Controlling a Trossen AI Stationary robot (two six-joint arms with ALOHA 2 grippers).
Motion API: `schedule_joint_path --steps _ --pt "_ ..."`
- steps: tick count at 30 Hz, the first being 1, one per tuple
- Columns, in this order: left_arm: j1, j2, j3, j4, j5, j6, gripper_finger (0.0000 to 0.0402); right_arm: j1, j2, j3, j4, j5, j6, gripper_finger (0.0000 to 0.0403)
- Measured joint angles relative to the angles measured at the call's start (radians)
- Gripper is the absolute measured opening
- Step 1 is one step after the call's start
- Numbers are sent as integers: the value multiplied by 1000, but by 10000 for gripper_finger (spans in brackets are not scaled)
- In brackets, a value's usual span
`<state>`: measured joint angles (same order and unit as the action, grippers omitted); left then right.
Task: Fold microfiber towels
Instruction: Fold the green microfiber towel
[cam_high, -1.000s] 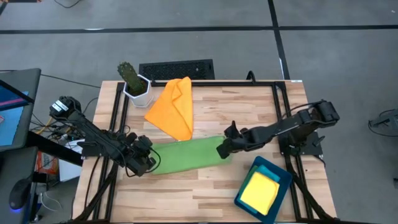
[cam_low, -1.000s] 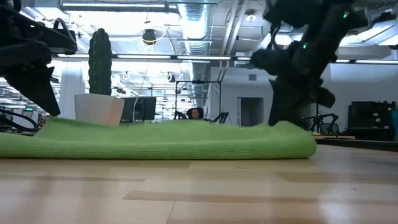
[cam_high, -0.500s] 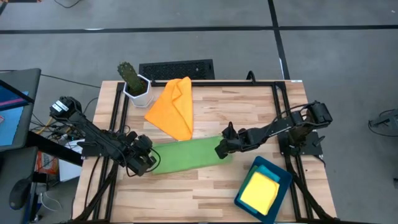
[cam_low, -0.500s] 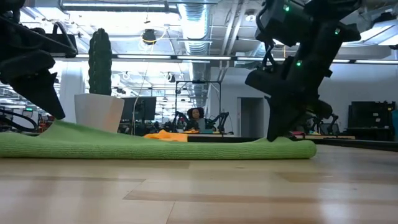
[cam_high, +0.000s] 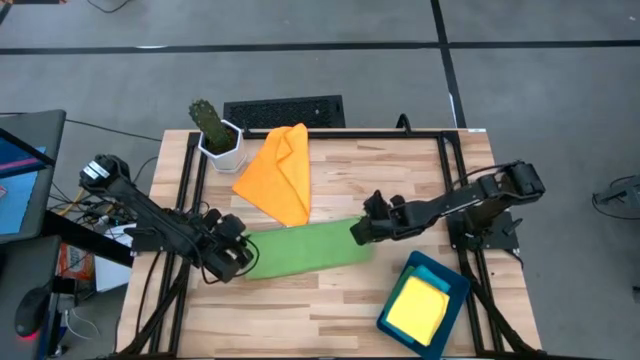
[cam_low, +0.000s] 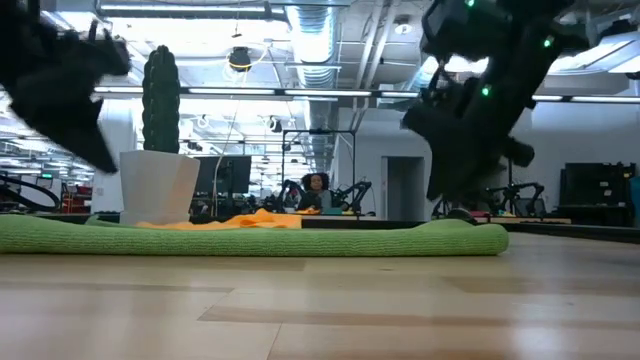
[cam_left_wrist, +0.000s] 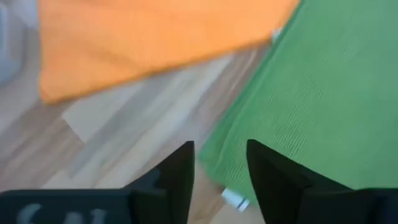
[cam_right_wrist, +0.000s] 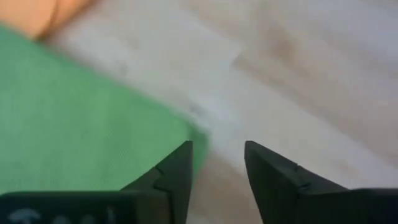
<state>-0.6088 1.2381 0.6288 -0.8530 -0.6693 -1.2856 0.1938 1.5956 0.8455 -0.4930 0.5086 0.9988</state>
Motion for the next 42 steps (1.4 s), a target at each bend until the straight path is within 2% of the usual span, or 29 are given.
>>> schedule_joint_path --steps 3,6,9,13,17,24,28,33,36,40,42 --pt "-13 -13 49 21 -55 24 149 0 -46 0 -12 55 15 185" --pt "-43 -16 54 198 -89 104 143 29 -63 0 93 62 -45 191" --pt "-65 7 12 438 -57 199 117 75 -42 2 246 17 -109 186" --pt "-82 59 -41 586 -15 174 64 117 13 1 277 -53 -62 161" --pt "-98 140 -46 574 28 101 9 151 48 0 216 -89 28 123" --pt "-103 303 -46 635 161 28 5 151 47 0 137 -116 83 62" --pt "-114 361 -37 672 133 -3 2 150 47 0 121 -156 84 42" --pt "-131 353 -38 638 149 -19 1 141 47 0 52 -151 132 15" --pt "-147 345 -38 604 196 -21 0 139 36 8 59 -136 126 10" --pt "-173 345 -37 582 215 -38 0 130 31 54 104 -45 57 27" --pt "-180 340 -38 581 215 -38 0 105 41 57 144 -39 16 33"
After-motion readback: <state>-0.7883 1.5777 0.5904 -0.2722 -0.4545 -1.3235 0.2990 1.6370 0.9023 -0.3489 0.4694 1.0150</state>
